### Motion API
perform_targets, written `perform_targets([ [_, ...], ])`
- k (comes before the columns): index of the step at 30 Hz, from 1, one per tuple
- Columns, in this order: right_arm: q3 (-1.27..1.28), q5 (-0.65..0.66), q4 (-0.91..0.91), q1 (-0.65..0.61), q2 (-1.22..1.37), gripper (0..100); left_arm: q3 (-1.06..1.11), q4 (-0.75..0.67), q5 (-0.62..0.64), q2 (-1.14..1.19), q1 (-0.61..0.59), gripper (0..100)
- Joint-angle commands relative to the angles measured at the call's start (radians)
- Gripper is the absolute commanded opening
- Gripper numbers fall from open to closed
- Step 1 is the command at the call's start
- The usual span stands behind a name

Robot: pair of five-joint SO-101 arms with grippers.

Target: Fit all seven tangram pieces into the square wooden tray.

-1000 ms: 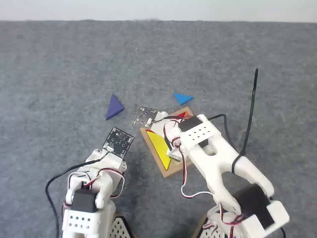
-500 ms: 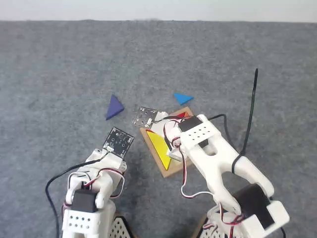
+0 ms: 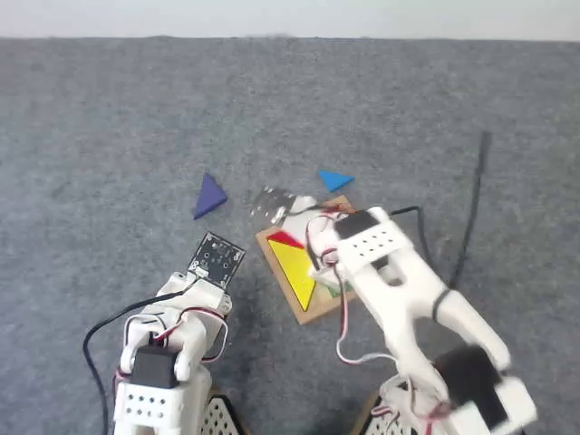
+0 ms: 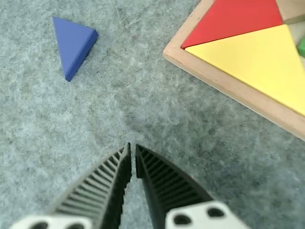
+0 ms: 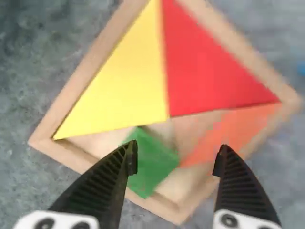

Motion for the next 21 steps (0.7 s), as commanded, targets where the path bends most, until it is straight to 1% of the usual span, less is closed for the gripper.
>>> perform_targets([
  [1,0.037,-0.087,-0.005,0.077,-0.202,24.8,-0.01,-0.002,-0.015,-0.017,0.0,2],
  [4,0.133,-0.161,-0.068,0.142,-0.34,24.8,-0.01,-0.002,-0.015,-0.017,0.0,2],
  [6,0.196,-0.146,-0.102,0.17,-0.39,23.0,-0.01,-0.002,-0.015,-0.017,0.0,2],
  [10,0.221,-0.14,-0.13,0.182,-0.372,7.1,-0.01,-0.002,-0.015,-0.017,0.0,2],
  [12,0.213,-0.133,-0.133,0.171,-0.332,1.8,-0.01,-0.002,-0.015,-0.017,0.0,2],
  [13,0.204,-0.133,-0.131,0.165,-0.308,0.6,-0.01,-0.002,-0.015,-0.017,0.0,2],
  [21,0.107,-0.133,-0.131,0.133,-0.051,0.7,-0.01,-0.002,-0.015,-0.017,0.0,2],
])
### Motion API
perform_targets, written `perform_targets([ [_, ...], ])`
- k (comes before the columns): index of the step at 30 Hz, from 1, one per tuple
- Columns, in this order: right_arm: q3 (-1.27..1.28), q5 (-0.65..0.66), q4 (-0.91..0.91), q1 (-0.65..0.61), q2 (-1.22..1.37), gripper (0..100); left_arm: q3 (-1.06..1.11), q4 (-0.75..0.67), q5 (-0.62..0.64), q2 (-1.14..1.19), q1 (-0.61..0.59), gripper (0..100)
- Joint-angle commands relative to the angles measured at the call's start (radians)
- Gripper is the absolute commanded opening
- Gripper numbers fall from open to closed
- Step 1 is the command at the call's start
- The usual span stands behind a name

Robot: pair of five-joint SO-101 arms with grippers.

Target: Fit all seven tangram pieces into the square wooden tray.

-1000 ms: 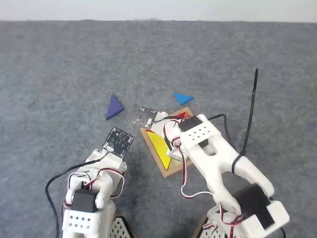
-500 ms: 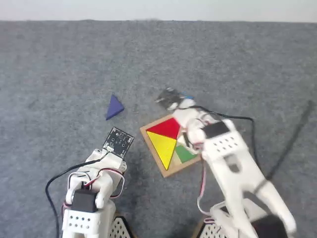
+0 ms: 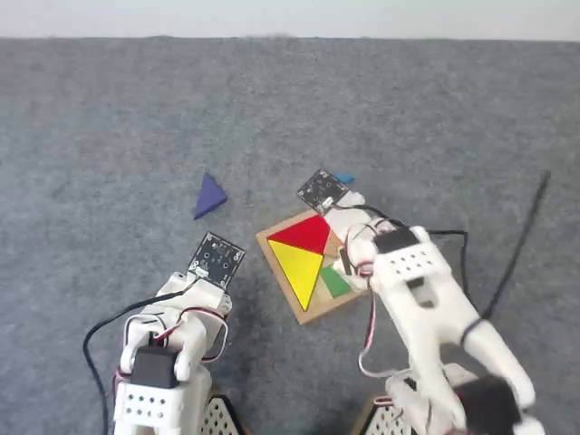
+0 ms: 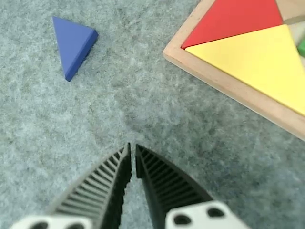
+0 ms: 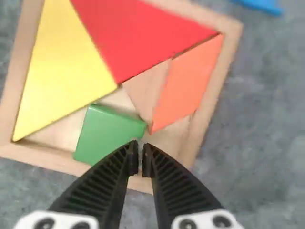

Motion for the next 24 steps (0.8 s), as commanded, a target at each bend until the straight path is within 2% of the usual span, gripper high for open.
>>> perform_targets([
  [1,-0.097,0.003,-0.019,-0.007,0.081,0.7,-0.01,-0.002,-0.015,-0.017,0.0,2],
  [14,-0.12,0.003,-0.07,-0.008,0.14,0.7,-0.01,-0.002,-0.015,-0.017,0.0,2],
  [19,-0.118,-0.014,-0.031,0.005,0.048,0.7,-0.01,-0.002,-0.015,-0.017,0.0,2],
  [22,-0.083,-0.118,-0.007,-0.059,-0.068,0.9,-0.01,-0.002,-0.015,-0.017,0.0,2],
  [24,-0.06,-0.137,0.033,-0.131,-0.117,2.0,-0.01,-0.002,-0.015,-0.017,0.0,2],
])
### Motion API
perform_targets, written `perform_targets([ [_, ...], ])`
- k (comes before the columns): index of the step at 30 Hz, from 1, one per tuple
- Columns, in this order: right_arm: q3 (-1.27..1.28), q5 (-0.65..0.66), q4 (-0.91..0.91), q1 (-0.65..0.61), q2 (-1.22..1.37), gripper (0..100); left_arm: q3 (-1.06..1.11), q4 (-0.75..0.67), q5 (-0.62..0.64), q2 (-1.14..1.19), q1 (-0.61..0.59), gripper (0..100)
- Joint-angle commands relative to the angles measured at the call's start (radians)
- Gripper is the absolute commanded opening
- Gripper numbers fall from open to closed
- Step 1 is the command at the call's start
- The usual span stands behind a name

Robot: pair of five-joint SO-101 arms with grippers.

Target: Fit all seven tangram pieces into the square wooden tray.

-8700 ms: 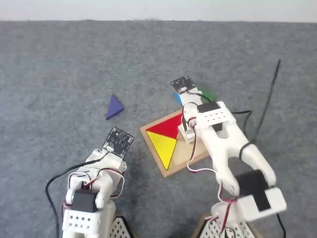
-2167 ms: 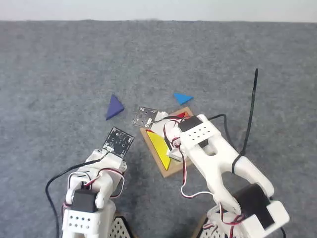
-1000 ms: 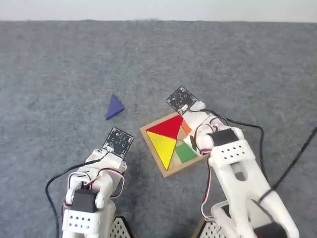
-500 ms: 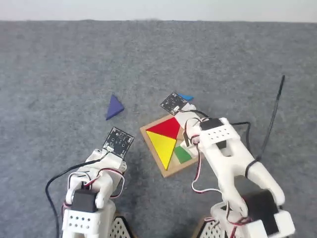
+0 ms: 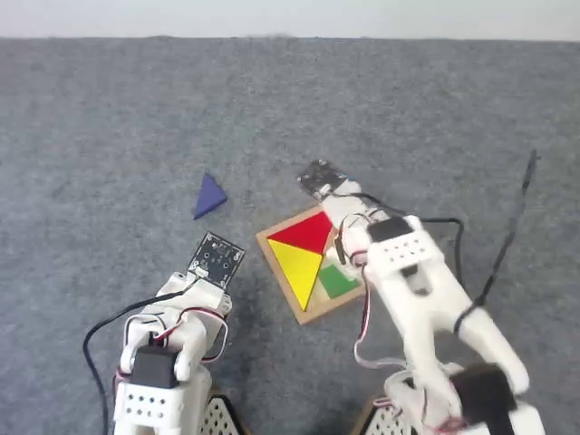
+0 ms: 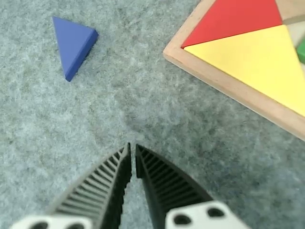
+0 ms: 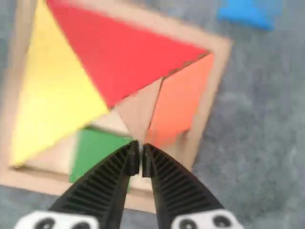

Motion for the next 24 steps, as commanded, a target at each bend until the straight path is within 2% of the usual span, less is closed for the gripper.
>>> perform_targets([
  [1,0.011,-0.046,0.071,-0.114,-0.114,4.2,-0.01,-0.002,-0.015,-0.017,0.0,2],
  [6,0.009,-0.149,0.102,-0.154,-0.064,22.8,-0.01,-0.002,-0.015,-0.017,0.0,2],
  [8,0.014,-0.17,0.104,-0.153,-0.041,26.0,-0.01,-0.002,-0.015,-0.017,0.0,2],
  [17,0.015,-0.341,0.101,-0.154,0.015,18.8,-0.01,-0.002,-0.015,-0.017,0.0,2],
  [24,0.009,-0.373,0.074,-0.157,0.13,18.8,-0.01,-0.002,-0.015,-0.017,0.0,2],
])
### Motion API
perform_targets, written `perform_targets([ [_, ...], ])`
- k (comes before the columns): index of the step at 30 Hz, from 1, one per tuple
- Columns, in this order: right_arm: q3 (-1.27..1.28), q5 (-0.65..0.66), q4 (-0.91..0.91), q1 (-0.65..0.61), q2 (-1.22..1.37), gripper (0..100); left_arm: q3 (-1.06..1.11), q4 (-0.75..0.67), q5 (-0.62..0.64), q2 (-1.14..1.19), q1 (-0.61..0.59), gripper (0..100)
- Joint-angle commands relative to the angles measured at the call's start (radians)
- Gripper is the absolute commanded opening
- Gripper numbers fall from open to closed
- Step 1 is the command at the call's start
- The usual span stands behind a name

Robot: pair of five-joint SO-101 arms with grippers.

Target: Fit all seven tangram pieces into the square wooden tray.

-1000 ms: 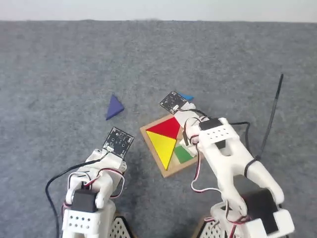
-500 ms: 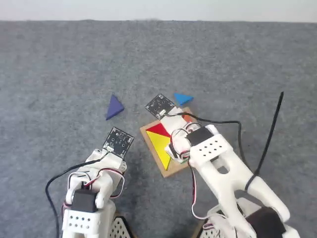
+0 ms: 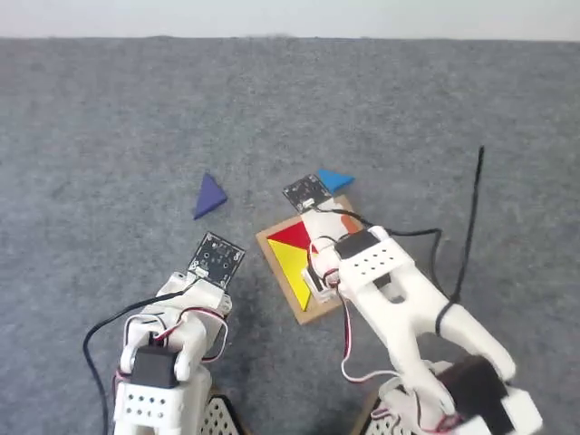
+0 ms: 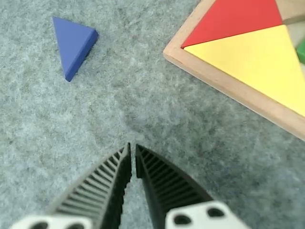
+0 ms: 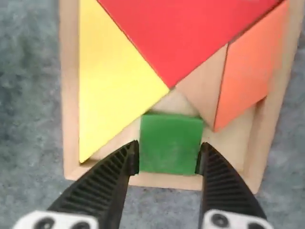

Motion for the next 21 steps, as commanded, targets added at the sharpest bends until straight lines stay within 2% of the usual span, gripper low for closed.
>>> perform_targets([
  [1,-0.009,-0.012,-0.021,-0.008,0.033,18.8,-0.01,-0.002,-0.015,-0.017,0.0,2],
  [11,-0.021,-0.008,-0.036,-0.005,0.056,18.0,-0.01,-0.002,-0.015,-0.017,0.0,2],
  [15,-0.025,-0.003,-0.038,-0.004,0.058,6.9,-0.01,-0.002,-0.015,-0.017,0.0,2],
  [17,-0.025,0.046,-0.038,-0.004,0.056,1.2,-0.01,-0.002,-0.015,-0.017,0.0,2],
  [21,-0.026,0.081,-0.035,0.002,0.048,3.0,-0.01,-0.002,-0.015,-0.017,0.0,2],
])
